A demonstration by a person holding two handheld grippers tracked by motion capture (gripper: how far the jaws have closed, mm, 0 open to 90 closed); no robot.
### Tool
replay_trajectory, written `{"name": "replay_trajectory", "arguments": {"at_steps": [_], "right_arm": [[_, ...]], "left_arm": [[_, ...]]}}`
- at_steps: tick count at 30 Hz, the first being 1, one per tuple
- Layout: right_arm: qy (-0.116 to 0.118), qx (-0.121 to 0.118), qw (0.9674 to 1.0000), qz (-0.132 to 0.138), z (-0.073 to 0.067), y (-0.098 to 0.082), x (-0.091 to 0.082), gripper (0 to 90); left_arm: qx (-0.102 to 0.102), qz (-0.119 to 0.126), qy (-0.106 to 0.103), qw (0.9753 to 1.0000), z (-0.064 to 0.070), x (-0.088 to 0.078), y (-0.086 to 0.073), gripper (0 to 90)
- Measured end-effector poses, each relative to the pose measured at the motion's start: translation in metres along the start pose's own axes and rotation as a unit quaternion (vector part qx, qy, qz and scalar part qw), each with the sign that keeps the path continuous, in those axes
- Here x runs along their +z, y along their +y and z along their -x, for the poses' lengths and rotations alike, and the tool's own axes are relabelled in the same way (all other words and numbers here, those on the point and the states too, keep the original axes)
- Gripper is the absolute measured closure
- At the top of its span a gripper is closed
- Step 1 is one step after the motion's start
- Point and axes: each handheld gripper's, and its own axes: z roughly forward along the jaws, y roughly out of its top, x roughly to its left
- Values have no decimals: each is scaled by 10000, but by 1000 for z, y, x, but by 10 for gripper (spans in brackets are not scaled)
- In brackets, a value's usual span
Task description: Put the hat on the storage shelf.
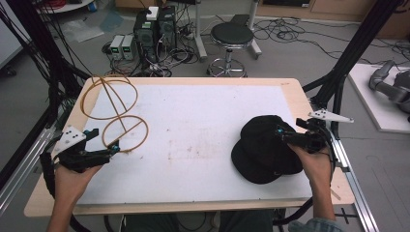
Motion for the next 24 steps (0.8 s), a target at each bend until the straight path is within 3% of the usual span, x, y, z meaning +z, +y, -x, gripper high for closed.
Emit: {"name": "replay_trajectory", "arguments": {"at_steps": [19, 24], "right_arm": [[13, 41, 10000, 56, -1, 5, 7, 117], [-28, 171, 9998, 119, 2, 2, 9, 135]], "left_arm": [[-19, 7, 73, 10000, -3, -11, -4, 167], [-17, -3, 71, 10000, -2, -11, -4, 167]]}}
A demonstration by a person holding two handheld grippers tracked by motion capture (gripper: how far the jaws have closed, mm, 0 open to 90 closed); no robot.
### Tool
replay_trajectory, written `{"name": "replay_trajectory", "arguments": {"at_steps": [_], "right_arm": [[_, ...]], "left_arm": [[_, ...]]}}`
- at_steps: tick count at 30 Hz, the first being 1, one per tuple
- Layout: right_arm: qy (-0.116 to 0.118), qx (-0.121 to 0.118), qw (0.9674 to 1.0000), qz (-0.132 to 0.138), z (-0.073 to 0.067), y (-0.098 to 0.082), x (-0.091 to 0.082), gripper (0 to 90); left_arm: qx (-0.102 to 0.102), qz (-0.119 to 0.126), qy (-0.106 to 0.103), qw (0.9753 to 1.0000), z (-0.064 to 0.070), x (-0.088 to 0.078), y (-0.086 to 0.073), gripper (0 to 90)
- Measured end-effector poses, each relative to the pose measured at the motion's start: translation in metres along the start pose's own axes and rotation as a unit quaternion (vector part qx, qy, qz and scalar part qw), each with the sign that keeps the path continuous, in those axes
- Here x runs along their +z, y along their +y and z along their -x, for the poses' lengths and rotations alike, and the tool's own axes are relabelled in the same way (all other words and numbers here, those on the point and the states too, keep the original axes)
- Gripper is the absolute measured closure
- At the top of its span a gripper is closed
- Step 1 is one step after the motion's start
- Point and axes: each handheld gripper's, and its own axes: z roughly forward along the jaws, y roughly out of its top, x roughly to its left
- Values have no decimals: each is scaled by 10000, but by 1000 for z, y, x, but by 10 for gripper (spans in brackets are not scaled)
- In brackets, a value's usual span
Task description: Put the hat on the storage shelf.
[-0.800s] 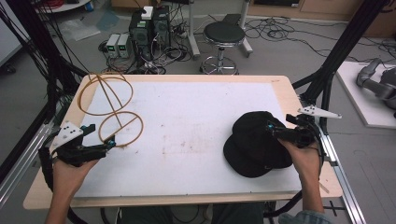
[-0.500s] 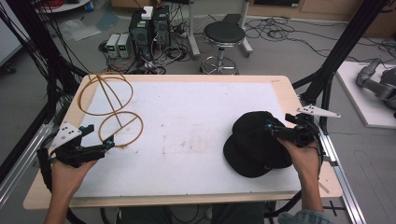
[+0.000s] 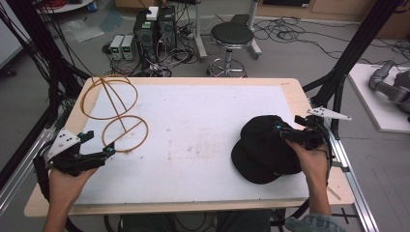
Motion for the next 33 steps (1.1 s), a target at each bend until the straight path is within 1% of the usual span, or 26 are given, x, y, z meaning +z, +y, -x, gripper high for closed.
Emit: {"name": "replay_trajectory", "arguments": {"at_steps": [1, 2, 3, 4, 5, 6, 9, 10, 11, 12, 13, 14, 15, 17, 19, 20, 21, 22, 24, 26, 28, 29, 32, 33], "right_arm": [[-10, 13, 10000, 35, 2, -1, 1, 138], [-29, 91, 9999, 44, 4, -2, 1, 142], [-66, 114, 9999, 85, 8, -3, 2, 147], [-113, 294, 9994, 110, 14, -7, 4, 157], [-113, 294, 9994, 110, 14, -7, 4, 157], [-172, 469, 9987, 124, 20, -10, 6, 157], [-213, 558, 9981, 138, 25, -13, 7, 165], [-211, 688, 9972, 192, 30, -17, 10, 171], [-211, 688, 9972, 192, 30, -17, 10, 171], [-186, 836, 9962, 152, 33, -21, 13, 181], [-186, 836, 9962, 152, 33, -21, 13, 181], [-133, 910, 9956, 160, 36, -25, 17, 199], [-133, 910, 9956, 160, 36, -25, 17, 199], [-95, 997, 9947, 251, 36, -28, 19, 208], [-36, 1113, 9934, 281, 37, -31, 22, 217], [23, 1209, 9924, 235, 36, -34, 26, 238], [23, 1209, 9924, 235, 36, -34, 26, 238], [-20, 1167, 9931, 145, 36, -36, 30, 250], [-52, 1138, 9934, 125, 35, -37, 32, 259], [-32, 1151, 9932, 161, 34, -39, 34, 297], [-53, 1155, 9932, 91, 34, -40, 35, 369], [-56, 1094, 9939, 99, 34, -41, 36, 398], [-94, 1015, 9948, 80, 32, -41, 36, 480], [-95, 1034, 9946, 29, 30, -41, 36, 508]], "left_arm": [[0, 0, -9, 10000, 0, 0, 0, 166], [-7, 5, -17, 10000, 1, 1, -1, 167], [-3, -2, -17, 10000, 1, 1, -1, 167], [-5, -10, -21, 10000, 1, 1, -1, 167], [2, -18, -23, 10000, 1, 1, -1, 167], [0, -17, -25, 10000, 1, 1, -1, 167], [1, -24, -8, 10000, 0, 0, -2, 166], [-11, -22, -4, 10000, 0, 0, -2, 167], [-10, -27, -8, 10000, 0, 0, -2, 167], [-16, -27, -11, 10000, 0, 0, -3, 166], [-18, -30, -12, 10000, 0, 1, -3, 166], [-25, -28, -11, 10000, 0, 1, -3, 166], [-16, -46, -12, 10000, 0, 1, -3, 166], [-26, -41, -16, 10000, 1, 2, -3, 166], [-21, -41, -21, 10000, 1, 2, -3, 166], [-27, -41, -14, 10000, 1, 2, -3, 166], [-29, -40, -15, 10000, 1, 2, -3, 166], [-30, -38, -16, 10000, 1, 2, -3, 166], [-27, -42, -14, 10000, 1, 2, -3, 166], [-17, -55, -16, 10000, 1, 2, -4, 166], [-7, -58, -16, 10000, 1, 2, -3, 167], [-10, -51, -19, 10000, 1, 2, -3, 167], [-13, -49, -19, 10000, 1, 2, -3, 166], [0, -56, -18, 10000, 1, 2, -3, 166]]}}
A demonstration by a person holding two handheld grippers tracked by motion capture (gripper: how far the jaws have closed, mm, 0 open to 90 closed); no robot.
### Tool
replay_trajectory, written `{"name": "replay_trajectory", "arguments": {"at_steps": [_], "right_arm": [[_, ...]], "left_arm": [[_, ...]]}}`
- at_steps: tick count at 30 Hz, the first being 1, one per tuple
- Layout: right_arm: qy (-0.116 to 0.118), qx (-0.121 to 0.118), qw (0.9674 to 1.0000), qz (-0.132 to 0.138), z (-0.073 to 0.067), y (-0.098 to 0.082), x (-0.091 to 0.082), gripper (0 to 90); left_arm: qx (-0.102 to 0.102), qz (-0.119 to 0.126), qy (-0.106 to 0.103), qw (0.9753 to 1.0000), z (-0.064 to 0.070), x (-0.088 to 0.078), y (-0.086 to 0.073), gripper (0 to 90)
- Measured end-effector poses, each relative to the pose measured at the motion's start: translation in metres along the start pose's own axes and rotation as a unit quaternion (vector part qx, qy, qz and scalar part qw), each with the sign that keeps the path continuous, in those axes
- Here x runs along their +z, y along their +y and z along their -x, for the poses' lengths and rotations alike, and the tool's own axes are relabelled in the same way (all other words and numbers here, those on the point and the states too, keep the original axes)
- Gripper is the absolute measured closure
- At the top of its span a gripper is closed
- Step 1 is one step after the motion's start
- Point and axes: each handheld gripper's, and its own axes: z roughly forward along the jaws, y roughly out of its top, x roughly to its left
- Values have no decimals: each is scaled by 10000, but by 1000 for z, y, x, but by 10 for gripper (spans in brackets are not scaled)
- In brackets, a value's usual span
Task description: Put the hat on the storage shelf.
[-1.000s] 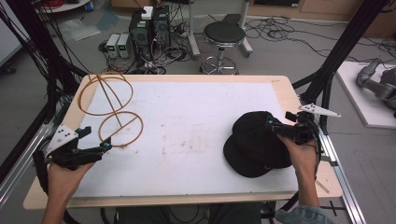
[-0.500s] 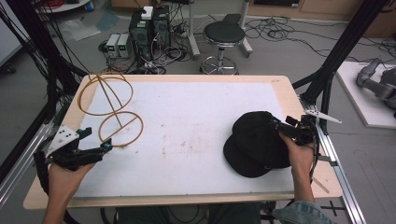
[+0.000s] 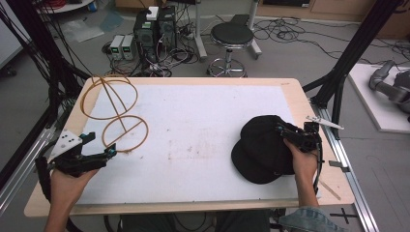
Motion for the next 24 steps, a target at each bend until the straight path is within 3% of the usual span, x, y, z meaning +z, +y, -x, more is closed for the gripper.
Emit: {"name": "replay_trajectory", "arguments": {"at_steps": [4, 7, 13, 14, 24], "right_arm": [[-28, -103, 9999, -63, -2, -2, 1, 639], [-60, -142, 9999, -56, -5, -2, 1, 661], [-27, -163, 9995, 254, -15, 5, -7, 685], [49, -168, 9990, 407, -20, 9, -10, 686], [440, -241, 9950, 866, -54, 31, -21, 689]], "left_arm": [[-11, 5, 2, 10000, 0, 0, 0, 167], [4, 4, 4, 10000, 0, -1, 1, 166], [4, 36, 17, 10000, 0, -2, 2, 166], [-13, 56, 15, 10000, 0, -2, 2, 167], [-44, 177, 47, 9998, -4, -11, 6, 167]]}}
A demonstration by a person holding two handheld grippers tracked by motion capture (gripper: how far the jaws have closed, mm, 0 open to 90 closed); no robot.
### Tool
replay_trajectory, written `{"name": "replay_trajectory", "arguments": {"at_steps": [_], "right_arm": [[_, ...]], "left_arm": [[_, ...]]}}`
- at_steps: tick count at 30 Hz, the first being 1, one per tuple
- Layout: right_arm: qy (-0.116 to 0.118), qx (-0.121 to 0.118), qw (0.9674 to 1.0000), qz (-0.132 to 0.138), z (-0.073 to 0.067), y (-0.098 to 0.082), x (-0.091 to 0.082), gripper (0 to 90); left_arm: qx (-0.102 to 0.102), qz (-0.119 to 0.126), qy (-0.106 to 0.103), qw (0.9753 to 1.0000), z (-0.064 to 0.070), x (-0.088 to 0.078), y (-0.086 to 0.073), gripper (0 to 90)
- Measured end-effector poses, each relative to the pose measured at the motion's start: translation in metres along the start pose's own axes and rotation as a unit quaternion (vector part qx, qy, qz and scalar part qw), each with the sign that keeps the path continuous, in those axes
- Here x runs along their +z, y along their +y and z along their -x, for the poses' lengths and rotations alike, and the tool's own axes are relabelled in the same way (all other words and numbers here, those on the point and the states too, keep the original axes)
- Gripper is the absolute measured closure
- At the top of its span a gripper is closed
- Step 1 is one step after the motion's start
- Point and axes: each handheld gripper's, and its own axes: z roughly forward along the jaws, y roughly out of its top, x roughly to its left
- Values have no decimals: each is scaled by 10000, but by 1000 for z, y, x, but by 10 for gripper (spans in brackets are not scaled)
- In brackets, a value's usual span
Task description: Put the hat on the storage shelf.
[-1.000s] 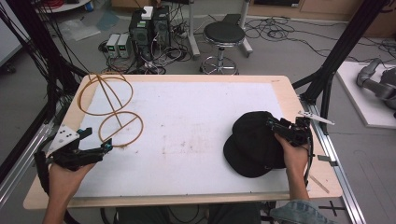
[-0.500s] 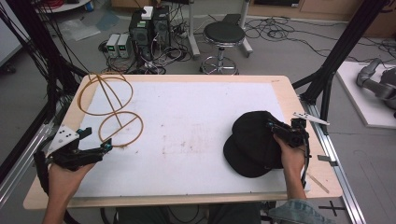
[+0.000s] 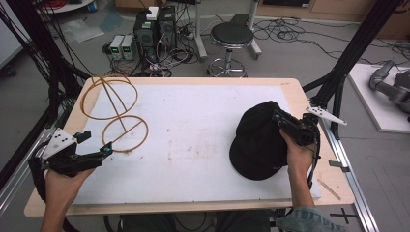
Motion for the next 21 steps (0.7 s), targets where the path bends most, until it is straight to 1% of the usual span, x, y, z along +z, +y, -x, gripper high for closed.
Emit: {"name": "replay_trajectory", "arguments": {"at_steps": [3, 4, 8, 11, 15, 17, 20, 21], "right_arm": [[101, 31, 9999, 111, -10, 6, 1, 689], [127, 77, 9998, 143, -13, 8, 1, 689], [195, 30, 9992, 356, -25, 18, 3, 690], [280, 108, 9980, 552, -35, 27, 4, 690], [450, 172, 9965, 683, -51, 40, 7, 690], [531, 123, 9957, 744, -60, 47, 10, 690], [711, 54, 9943, 799, -73, 58, 17, 689], [802, 13, 9934, 825, -77, 62, 20, 689]], "left_arm": [[10, 7, -6, 10000, -1, -2, 1, 167], [7, 21, -15, 10000, -1, -2, 2, 167], [-2, 57, -8, 10000, -1, -3, 3, 167], [-3, 63, -4, 10000, -1, -3, 3, 166], [1, 70, -4, 10000, -1, -3, 3, 166], [26, 61, -8, 10000, -1, -4, 4, 166], [37, 73, -10, 10000, -1, -6, 4, 166], [44, 70, 1, 10000, -1, -7, 3, 166]]}}
